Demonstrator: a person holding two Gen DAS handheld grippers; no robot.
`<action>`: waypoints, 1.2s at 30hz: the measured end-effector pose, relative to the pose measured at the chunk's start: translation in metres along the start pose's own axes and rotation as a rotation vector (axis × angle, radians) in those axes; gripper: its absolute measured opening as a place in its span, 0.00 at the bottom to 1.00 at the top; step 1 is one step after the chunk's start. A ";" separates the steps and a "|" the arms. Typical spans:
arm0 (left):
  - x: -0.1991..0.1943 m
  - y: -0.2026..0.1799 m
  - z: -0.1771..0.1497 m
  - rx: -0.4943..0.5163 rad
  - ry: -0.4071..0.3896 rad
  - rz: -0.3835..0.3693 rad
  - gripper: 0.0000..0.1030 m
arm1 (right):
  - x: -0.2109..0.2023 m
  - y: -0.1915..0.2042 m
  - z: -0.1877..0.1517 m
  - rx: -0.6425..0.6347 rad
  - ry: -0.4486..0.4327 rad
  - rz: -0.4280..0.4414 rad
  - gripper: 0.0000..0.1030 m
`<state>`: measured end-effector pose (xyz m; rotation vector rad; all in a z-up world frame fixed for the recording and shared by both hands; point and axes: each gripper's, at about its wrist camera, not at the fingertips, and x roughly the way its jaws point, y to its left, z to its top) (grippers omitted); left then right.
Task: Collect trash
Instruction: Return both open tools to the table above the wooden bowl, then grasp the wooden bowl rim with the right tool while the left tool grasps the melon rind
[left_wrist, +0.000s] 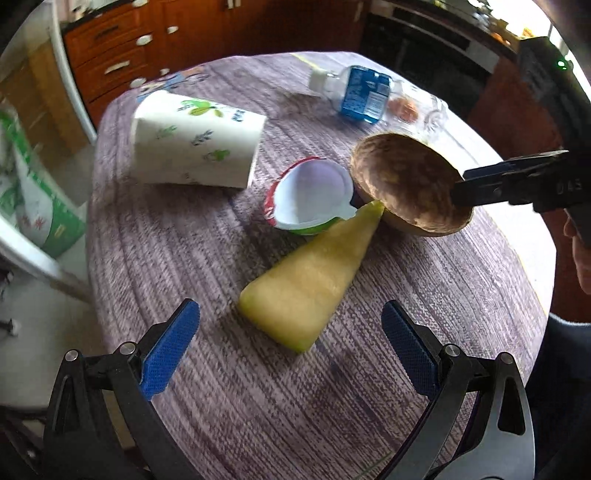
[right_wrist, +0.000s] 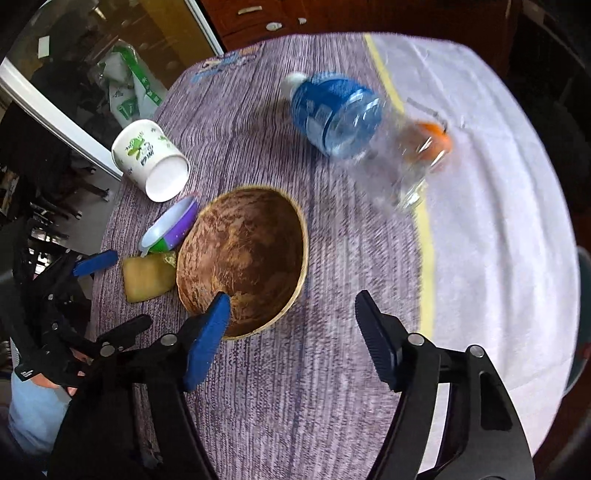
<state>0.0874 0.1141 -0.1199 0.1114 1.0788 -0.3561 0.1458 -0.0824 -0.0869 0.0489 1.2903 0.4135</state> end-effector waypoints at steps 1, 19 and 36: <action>0.001 -0.002 0.001 0.012 -0.005 -0.014 0.95 | 0.004 0.000 -0.001 0.008 0.007 0.019 0.59; 0.000 -0.015 -0.004 -0.001 -0.004 -0.030 0.68 | 0.025 0.011 0.009 0.028 -0.020 0.056 0.29; -0.020 -0.080 -0.003 -0.038 -0.027 -0.084 0.43 | -0.025 -0.026 -0.011 0.012 -0.155 0.026 0.06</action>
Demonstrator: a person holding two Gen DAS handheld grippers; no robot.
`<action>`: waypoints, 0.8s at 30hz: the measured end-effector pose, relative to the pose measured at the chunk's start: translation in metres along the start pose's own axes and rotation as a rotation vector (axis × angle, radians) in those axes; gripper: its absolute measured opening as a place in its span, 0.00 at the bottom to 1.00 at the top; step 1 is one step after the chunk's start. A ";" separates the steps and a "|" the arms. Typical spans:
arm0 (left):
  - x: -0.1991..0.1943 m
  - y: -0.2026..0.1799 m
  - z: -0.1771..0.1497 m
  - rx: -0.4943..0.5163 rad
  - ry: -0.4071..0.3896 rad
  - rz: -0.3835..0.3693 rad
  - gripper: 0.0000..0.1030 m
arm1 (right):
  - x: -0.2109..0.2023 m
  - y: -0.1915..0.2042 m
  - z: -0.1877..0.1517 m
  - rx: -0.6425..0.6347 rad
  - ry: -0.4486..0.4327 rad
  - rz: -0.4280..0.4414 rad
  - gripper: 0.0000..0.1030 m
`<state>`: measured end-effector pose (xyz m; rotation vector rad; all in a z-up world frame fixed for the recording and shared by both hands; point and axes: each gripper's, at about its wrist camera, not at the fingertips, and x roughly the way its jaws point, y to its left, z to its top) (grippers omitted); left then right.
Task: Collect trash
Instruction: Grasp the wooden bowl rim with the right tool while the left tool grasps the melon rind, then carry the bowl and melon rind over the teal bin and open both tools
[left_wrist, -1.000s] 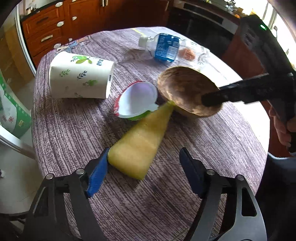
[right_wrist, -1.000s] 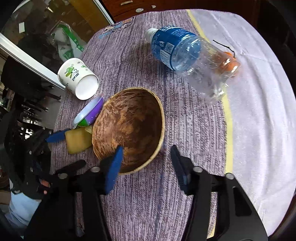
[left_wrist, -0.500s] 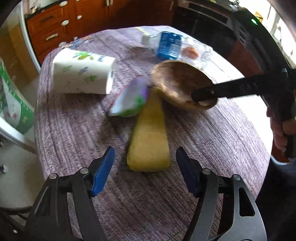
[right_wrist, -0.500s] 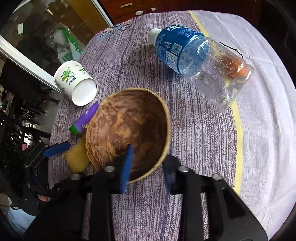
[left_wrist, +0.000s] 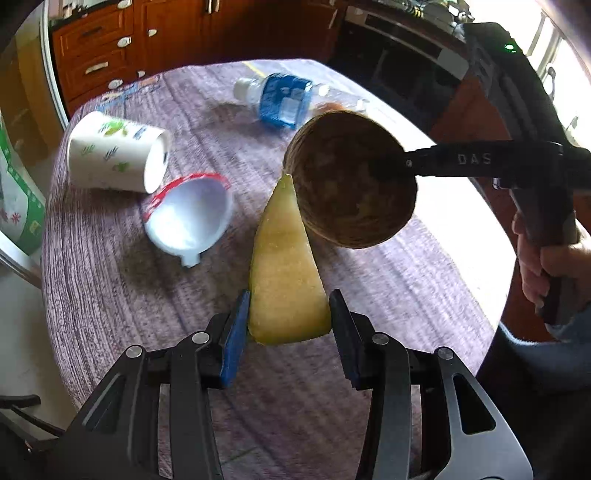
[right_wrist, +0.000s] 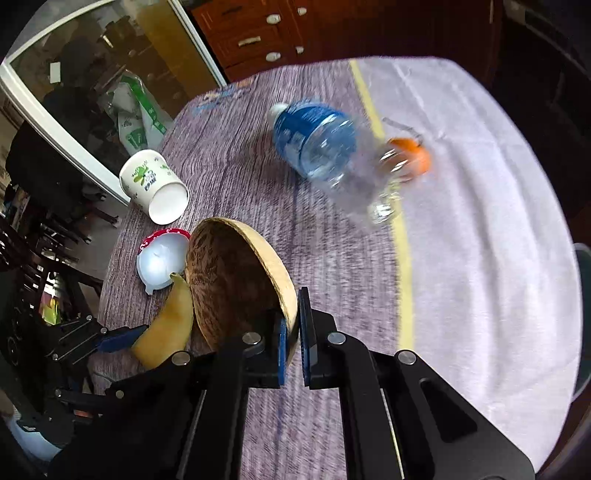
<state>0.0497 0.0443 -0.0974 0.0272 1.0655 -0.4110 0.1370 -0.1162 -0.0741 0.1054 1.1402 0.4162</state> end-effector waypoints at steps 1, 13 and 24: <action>-0.001 -0.005 0.004 0.000 0.000 0.004 0.43 | -0.008 -0.006 -0.001 0.006 -0.016 -0.004 0.06; -0.001 -0.067 0.041 0.051 -0.013 0.032 0.43 | -0.090 -0.100 -0.020 0.141 -0.172 -0.038 0.06; 0.031 -0.167 0.093 0.176 0.004 -0.038 0.43 | -0.151 -0.225 -0.066 0.341 -0.294 -0.096 0.06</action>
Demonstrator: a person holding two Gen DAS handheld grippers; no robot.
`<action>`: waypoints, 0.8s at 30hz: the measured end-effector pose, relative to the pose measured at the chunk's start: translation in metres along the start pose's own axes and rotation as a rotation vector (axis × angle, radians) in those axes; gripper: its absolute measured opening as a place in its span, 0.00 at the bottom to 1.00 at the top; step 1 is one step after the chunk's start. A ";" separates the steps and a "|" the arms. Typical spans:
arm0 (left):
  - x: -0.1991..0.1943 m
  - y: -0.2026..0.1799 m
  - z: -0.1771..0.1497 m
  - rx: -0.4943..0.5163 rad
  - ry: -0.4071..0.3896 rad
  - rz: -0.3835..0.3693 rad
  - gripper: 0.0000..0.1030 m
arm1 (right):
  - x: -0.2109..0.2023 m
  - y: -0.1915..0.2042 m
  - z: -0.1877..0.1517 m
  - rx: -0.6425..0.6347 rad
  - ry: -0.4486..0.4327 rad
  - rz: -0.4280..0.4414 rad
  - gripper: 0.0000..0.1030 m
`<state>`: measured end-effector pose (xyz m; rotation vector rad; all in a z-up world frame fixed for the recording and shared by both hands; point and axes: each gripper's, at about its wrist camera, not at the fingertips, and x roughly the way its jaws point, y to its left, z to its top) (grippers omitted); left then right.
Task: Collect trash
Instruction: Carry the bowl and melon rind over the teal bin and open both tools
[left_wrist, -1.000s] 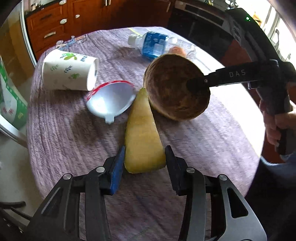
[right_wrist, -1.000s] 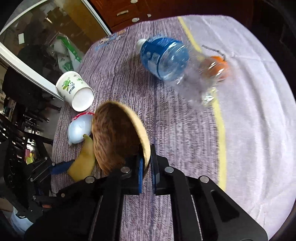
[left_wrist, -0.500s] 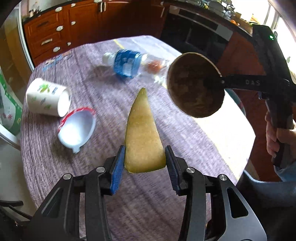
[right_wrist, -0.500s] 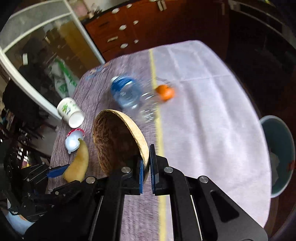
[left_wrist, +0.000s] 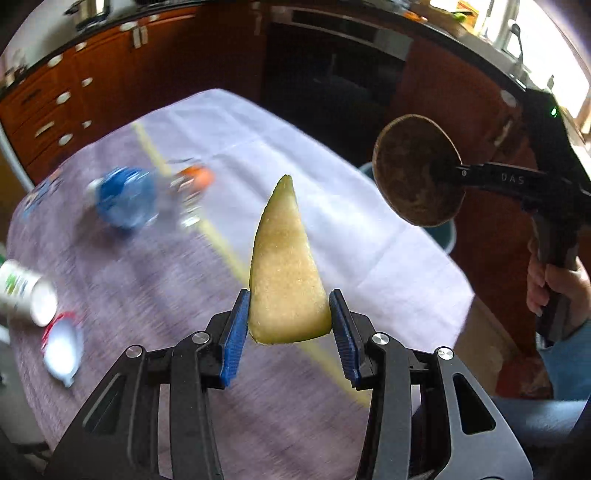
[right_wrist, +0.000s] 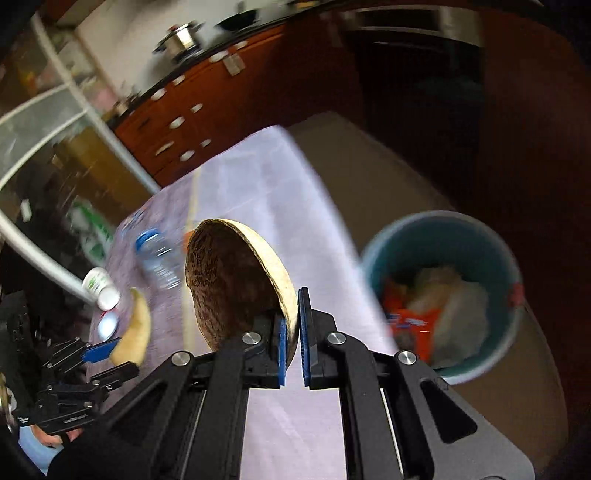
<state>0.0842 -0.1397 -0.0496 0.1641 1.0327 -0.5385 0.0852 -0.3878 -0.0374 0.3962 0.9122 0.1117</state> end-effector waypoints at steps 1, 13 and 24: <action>0.006 -0.011 0.008 0.016 0.006 -0.011 0.43 | -0.004 -0.020 0.001 0.031 -0.010 -0.016 0.06; 0.081 -0.114 0.076 0.144 0.068 -0.127 0.43 | 0.002 -0.167 -0.017 0.249 0.026 -0.182 0.06; 0.128 -0.150 0.105 0.172 0.111 -0.164 0.43 | 0.040 -0.192 -0.031 0.259 0.122 -0.215 0.18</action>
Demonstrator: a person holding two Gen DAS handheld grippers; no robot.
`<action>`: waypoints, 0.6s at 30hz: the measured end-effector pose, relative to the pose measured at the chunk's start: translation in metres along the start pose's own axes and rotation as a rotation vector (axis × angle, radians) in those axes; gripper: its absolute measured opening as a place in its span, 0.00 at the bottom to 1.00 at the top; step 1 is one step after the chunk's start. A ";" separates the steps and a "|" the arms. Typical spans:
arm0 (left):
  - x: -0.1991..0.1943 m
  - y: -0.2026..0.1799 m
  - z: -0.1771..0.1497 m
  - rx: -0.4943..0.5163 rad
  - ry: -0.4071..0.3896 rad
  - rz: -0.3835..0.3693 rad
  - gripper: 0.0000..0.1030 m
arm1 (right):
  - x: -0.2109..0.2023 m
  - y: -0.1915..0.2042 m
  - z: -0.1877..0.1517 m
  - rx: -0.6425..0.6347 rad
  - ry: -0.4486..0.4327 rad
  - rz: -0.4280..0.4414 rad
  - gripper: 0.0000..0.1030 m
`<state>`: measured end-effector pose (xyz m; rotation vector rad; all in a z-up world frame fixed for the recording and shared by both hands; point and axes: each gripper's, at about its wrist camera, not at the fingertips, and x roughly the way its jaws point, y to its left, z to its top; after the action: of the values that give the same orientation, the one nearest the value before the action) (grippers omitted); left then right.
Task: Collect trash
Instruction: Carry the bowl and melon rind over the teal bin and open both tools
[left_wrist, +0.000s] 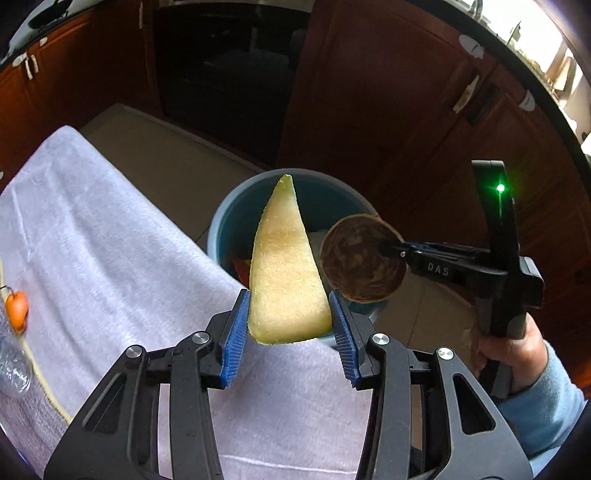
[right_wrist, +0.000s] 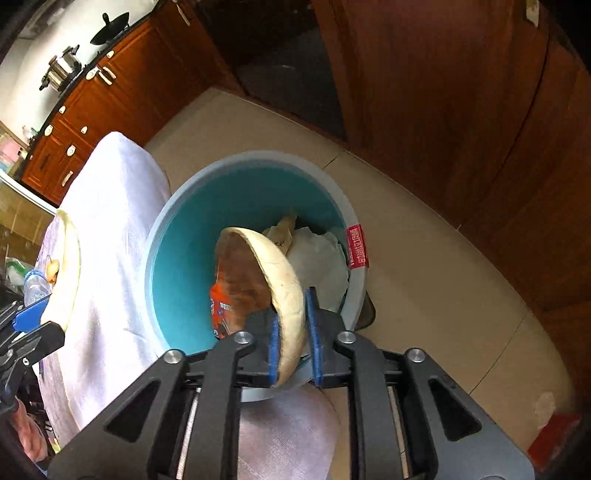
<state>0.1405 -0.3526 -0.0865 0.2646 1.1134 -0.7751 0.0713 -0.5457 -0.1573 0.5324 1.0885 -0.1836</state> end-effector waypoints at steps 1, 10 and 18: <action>0.002 0.000 0.001 0.001 0.004 -0.001 0.43 | 0.000 0.001 0.000 -0.002 -0.001 -0.001 0.21; 0.021 -0.003 0.008 0.001 0.029 -0.010 0.43 | -0.023 0.011 0.008 -0.028 -0.051 -0.001 0.77; 0.044 -0.013 0.026 0.010 0.052 0.000 0.43 | -0.043 0.019 0.012 -0.039 -0.076 0.000 0.86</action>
<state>0.1596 -0.3947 -0.1110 0.2945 1.1588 -0.7780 0.0681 -0.5403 -0.1094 0.4873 1.0165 -0.1808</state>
